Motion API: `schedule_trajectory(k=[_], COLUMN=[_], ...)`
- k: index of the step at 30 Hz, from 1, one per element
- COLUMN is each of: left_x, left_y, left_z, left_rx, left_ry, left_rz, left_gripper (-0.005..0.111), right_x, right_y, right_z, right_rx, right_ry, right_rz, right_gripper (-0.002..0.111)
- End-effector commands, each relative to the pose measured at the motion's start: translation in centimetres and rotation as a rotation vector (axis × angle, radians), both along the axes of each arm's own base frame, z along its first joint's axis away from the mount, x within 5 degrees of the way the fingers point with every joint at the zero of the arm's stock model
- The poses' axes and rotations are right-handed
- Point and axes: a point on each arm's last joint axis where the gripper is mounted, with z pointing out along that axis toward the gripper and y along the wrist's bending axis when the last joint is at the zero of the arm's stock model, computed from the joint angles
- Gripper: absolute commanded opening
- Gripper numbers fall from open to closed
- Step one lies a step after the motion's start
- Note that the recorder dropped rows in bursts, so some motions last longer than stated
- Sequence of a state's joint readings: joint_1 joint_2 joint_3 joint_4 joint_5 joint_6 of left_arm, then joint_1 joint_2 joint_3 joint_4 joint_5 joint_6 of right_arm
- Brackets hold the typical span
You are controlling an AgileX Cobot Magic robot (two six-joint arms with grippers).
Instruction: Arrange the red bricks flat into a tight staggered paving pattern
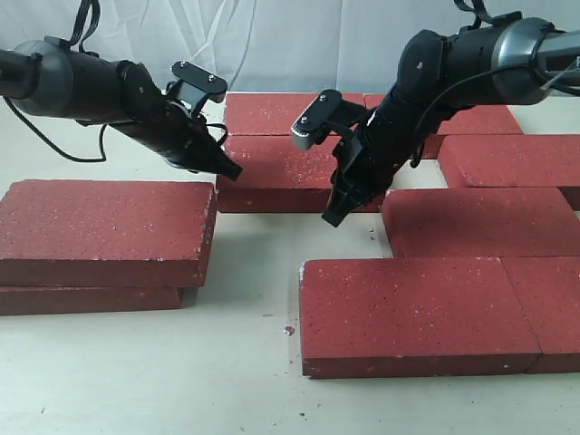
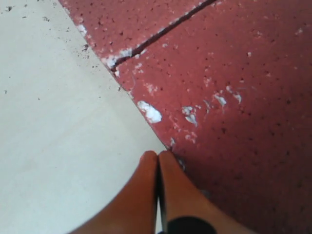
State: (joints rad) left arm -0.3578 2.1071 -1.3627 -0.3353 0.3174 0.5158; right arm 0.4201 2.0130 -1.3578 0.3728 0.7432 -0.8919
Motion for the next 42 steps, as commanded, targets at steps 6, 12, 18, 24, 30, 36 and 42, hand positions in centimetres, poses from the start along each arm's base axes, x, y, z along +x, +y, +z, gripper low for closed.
schedule_trajectory(k=[6,12,18,24,30,36,42], left_x=[-0.2,0.0,0.1,-0.3,-0.9,-0.4,-0.2], left_y=[-1.3,-1.5,-1.5,-2.7,-4.2,-4.5,-5.6], left_z=[0.7,-0.2,-0.2,-0.1,0.0,-1.1,-1.6], left_rx=[-0.013,-0.003,-0.01,-0.012,-0.015,-0.014,-0.011], left_ry=[-0.043,-0.054,-0.062,-0.063,-0.086,-0.109,-0.108], left_rz=[-0.02,-0.026,-0.02,-0.049,-0.083,-0.073,-0.097], left_gripper=[0.0,0.0,0.0,0.0,0.0,0.0,0.0], right_x=[1.4,1.6,1.4,0.5,0.3,0.4,0.5], right_y=[-0.6,-1.1,-1.5,-1.7,-1.7,-1.6,-1.6], right_z=[-2.5,-2.6,-1.2,1.1,1.6,1.6,1.6], right_rx=[-0.046,-0.106,-0.117,-0.107,-0.103,-0.091,-0.087], right_ry=[-0.045,-0.065,-0.068,-0.045,-0.048,-0.049,-0.059], right_rz=[-0.036,-0.045,-0.09,-0.09,-0.093,-0.101,-0.103], right_gripper=[-0.001,-0.001,-0.001,-0.001,-0.001,-0.001,-0.001])
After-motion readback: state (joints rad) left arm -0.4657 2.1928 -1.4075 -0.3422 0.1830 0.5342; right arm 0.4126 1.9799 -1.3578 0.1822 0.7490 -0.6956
